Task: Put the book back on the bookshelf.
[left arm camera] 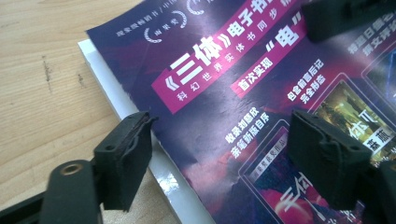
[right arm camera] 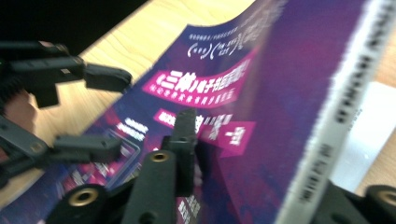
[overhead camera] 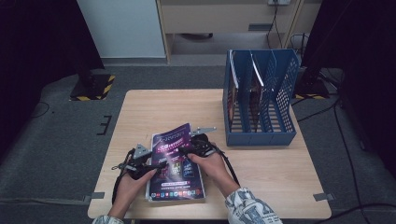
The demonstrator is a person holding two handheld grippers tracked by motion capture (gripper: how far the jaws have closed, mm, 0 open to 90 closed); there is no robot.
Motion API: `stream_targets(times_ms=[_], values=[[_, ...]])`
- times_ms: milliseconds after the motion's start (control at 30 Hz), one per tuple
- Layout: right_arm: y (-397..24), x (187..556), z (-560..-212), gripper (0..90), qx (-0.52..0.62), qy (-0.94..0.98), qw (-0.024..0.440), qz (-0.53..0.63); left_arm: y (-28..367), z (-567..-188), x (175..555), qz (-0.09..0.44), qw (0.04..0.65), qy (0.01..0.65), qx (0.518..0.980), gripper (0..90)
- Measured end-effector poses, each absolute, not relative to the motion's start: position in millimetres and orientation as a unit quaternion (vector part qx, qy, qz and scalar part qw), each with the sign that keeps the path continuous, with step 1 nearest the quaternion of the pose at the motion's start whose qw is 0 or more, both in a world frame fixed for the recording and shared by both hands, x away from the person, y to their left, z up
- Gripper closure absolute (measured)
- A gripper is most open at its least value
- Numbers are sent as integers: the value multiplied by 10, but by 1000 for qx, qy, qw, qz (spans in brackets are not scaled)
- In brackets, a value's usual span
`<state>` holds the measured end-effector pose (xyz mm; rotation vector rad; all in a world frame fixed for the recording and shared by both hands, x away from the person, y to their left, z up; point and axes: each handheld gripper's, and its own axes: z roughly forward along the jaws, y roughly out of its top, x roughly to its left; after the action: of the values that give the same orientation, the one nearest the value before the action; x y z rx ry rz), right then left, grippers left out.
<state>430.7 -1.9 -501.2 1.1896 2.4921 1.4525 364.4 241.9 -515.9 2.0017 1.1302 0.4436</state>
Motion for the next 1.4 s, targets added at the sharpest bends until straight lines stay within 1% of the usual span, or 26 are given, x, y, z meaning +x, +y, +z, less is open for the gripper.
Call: stream_targets(times_ms=[200,433,667,1200,1233,1300,1400], values=[[-2,4278,-4891,772,363,798,32,480,2426,-5152,3647,163,400,446,784,187],[-53,4253,-4717,785,341,790,71,504,2421,-5153,3649,150,407,446,783,191],[-85,4254,-4609,789,329,786,95,514,2408,-5160,3650,137,411,439,787,205],[-63,4241,-4474,799,317,772,114,539,2400,-5174,3654,108,425,431,788,210],[-68,4240,-4460,800,315,770,118,542,2401,-5175,3654,101,430,430,788,223],[-75,4234,-4428,801,311,765,122,550,2409,-5175,3656,88,434,425,789,279],[-78,4219,-4389,802,304,761,125,560,2425,-5171,3664,82,436,428,787,331]])
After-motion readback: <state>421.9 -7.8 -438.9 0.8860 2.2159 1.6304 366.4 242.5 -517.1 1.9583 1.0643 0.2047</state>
